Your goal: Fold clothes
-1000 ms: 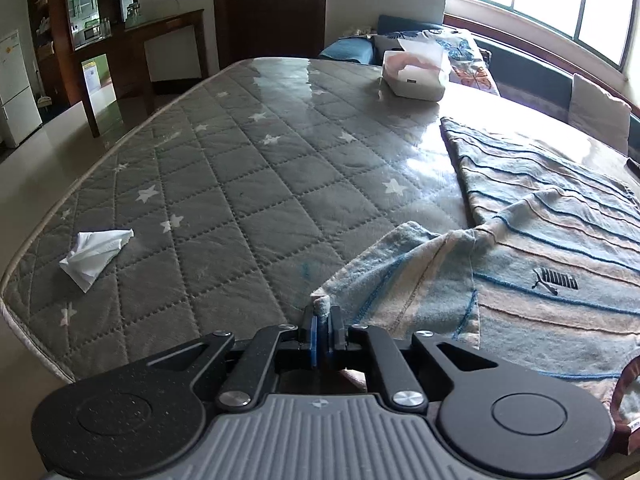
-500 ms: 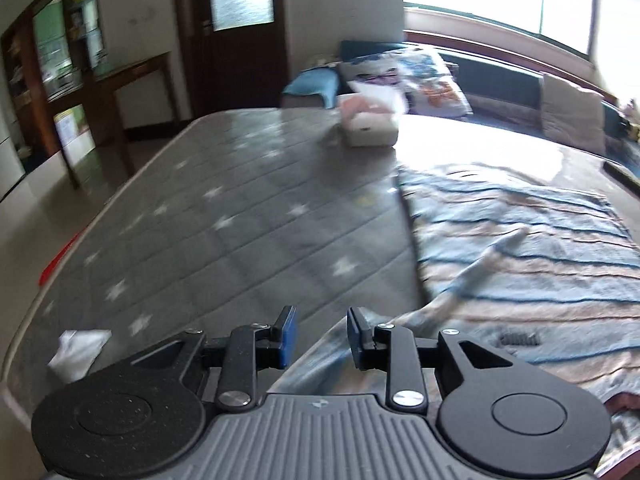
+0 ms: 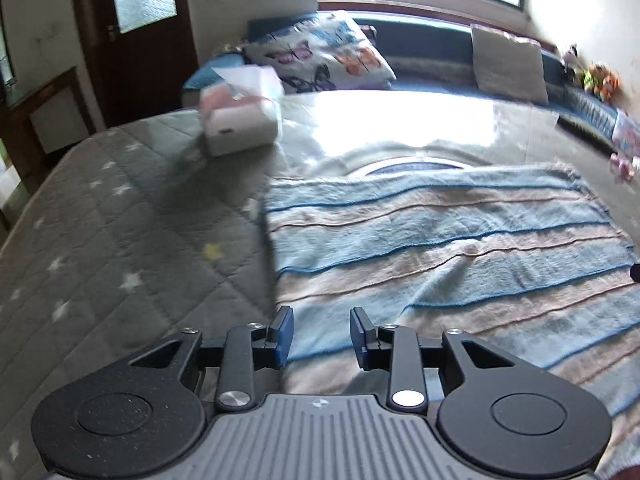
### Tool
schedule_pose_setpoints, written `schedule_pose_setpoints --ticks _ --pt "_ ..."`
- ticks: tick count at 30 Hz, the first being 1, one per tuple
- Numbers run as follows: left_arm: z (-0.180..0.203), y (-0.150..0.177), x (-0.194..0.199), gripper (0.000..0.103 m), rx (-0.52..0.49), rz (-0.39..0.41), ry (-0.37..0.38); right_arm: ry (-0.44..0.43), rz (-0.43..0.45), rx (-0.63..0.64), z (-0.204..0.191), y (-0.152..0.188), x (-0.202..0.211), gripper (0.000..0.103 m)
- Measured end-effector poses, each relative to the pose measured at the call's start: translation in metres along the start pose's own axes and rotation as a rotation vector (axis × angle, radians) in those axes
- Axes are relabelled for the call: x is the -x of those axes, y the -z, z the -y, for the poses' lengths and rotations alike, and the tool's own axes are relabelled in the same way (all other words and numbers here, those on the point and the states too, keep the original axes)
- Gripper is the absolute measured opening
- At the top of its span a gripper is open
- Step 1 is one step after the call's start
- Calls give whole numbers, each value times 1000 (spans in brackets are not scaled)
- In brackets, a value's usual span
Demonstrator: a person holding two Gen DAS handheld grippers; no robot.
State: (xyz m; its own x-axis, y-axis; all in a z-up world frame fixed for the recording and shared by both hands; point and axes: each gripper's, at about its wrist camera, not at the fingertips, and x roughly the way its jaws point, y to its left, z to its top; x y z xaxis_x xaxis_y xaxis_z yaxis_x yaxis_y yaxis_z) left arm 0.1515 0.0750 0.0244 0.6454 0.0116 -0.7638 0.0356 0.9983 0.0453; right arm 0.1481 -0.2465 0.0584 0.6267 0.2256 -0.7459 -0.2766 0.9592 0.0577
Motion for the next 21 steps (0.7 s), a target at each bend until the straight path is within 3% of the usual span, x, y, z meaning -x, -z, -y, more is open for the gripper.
schedule_pose_setpoints --ticks 6,9,13,21 --pt "-2 -12 -25 35 -50 5 -57 13 -34 8 7 -1 -22 58" --pt "-12 -17 -30 40 -57 12 -97 6 -36 6 13 -2 -26 58" --pt "-26 -31 -35 42 -8 6 -101 22 -32 4 18 -8 -27 58" --pt "-8 -53 -55 45 -64 20 -98 19 -26 27 19 -28 -42 59"
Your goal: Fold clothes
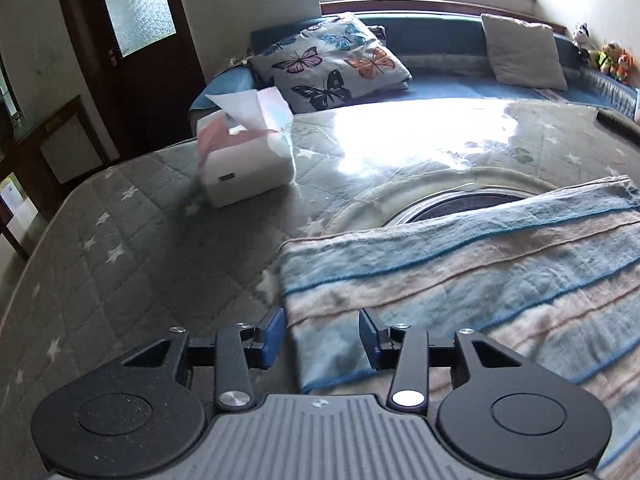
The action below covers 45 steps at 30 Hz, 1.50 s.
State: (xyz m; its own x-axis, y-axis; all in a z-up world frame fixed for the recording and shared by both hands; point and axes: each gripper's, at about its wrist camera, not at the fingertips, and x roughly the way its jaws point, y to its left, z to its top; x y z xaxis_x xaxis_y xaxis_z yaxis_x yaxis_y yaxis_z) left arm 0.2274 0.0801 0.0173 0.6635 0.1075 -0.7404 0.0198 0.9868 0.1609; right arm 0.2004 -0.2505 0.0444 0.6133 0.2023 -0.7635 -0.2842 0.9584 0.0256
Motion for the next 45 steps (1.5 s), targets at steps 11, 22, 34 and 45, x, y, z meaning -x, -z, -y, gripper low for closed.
schedule_pose_setpoints --ticks 11,22,34,45 --pt "2 -15 -12 52 45 4 4 24 11 -28 13 -9 -16 59" --pt "99 -53 -15 52 -97 40 151 26 21 -9 6 -10 -19 60" --pt "85 -68 -47 58 16 38 133 4 41 -8 12 -6 -19 65" --pt "117 -67 -40 65 -53 57 158 5 48 6 13 -6 -19 66"
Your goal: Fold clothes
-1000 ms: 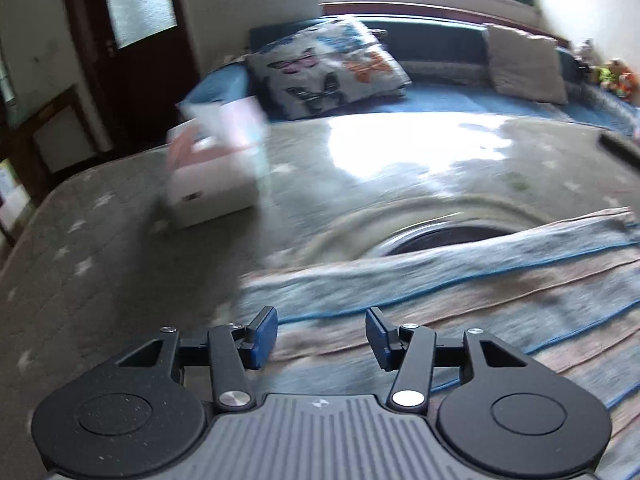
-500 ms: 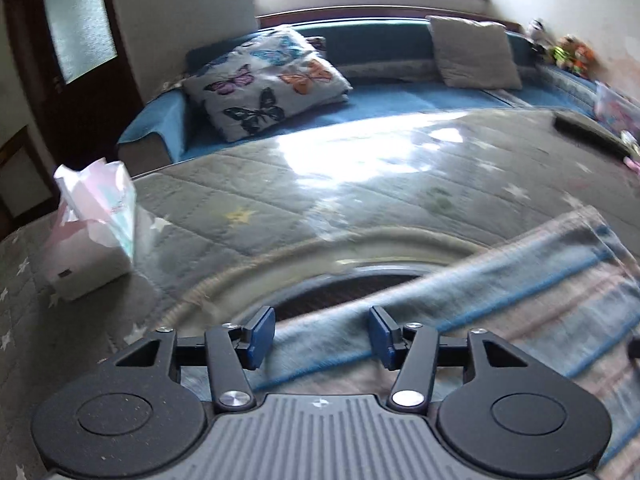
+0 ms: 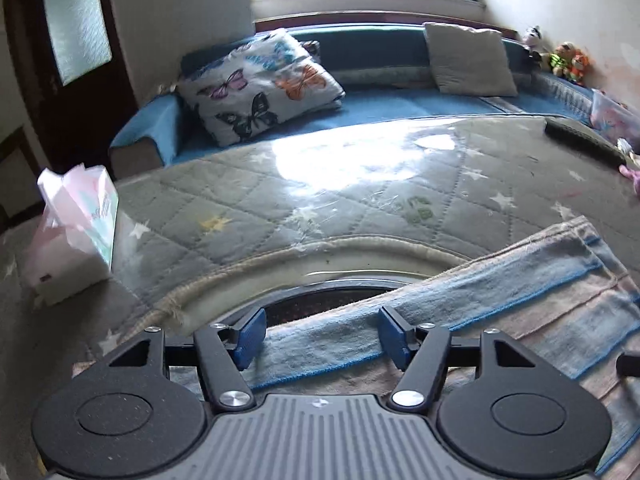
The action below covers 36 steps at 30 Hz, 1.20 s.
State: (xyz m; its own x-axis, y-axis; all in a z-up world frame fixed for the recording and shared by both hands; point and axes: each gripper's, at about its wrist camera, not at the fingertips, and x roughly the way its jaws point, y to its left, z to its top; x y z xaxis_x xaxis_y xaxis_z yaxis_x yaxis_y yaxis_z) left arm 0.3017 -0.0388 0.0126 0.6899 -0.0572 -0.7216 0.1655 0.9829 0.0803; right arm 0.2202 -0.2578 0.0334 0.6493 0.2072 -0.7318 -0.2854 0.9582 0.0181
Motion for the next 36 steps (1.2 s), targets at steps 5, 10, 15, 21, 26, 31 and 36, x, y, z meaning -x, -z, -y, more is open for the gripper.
schedule_pose_setpoints --ticks 5,10,15,21,26,31,36 --pt "24 -2 12 65 -51 34 53 1 1 -5 1 1 2 66" --pt "40 -1 1 68 -89 14 34 -1 -4 -2 0 3 4 66" --pt "42 3 11 68 -97 13 32 11 0 -9 4 5 13 66" --pt "45 19 40 69 -111 -4 54 -14 -7 -3 0 12 26 66" --pt "49 42 75 74 -139 2 57 -34 -27 23 -9 30 44 65" --pt "54 73 113 77 -165 14 77 -63 -51 82 -26 56 68 65" --pt "59 112 143 77 -190 18 87 -97 -75 129 -46 83 89 65"
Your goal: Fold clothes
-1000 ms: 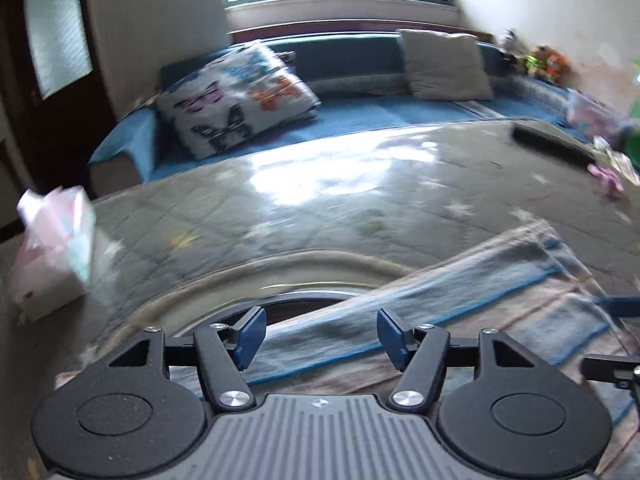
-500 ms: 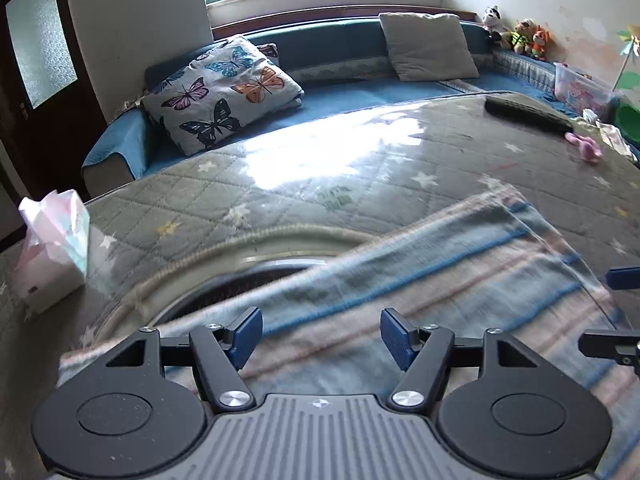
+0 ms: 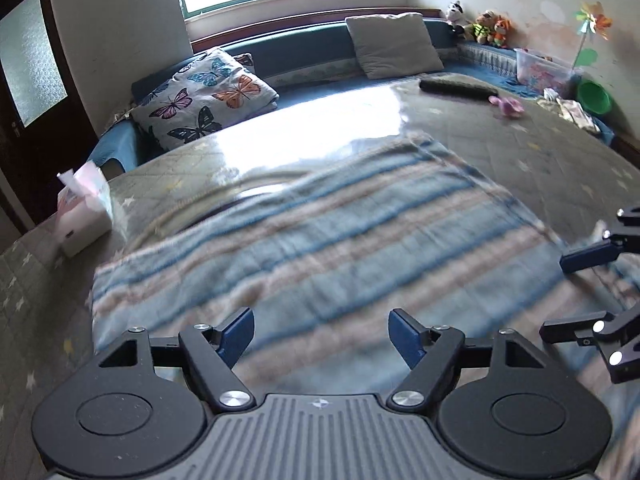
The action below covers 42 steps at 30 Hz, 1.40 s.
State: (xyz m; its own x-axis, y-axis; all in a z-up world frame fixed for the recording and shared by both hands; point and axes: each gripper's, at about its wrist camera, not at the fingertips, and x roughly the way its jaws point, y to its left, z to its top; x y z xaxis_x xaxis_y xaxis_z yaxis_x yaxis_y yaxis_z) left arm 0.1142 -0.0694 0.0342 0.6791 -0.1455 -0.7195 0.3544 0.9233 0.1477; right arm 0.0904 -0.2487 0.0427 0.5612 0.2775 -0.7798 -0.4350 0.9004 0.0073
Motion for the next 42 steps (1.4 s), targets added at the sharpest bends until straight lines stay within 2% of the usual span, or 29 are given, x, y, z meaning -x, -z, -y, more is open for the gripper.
schedule_pose_setpoints --ticks 9,17,23,28,34,38,42 --pt "7 58 39 78 30 6 3 -45 0 97 -44 45 36 66" --pt "19 89 58 82 34 24 8 -32 0 236 -68 79 67 70" --pt "26 95 70 82 25 51 19 -15 50 210 -72 74 76 70" --pt "22 112 79 83 33 32 19 -41 71 183 -78 66 63 70" --pt "12 131 102 83 69 36 23 -54 47 288 -90 75 64 70" --pt "-7 136 119 83 146 76 -22 -60 70 259 -87 71 69 70" --pt "-13 147 119 83 125 57 -70 -47 60 218 -84 67 59 70"
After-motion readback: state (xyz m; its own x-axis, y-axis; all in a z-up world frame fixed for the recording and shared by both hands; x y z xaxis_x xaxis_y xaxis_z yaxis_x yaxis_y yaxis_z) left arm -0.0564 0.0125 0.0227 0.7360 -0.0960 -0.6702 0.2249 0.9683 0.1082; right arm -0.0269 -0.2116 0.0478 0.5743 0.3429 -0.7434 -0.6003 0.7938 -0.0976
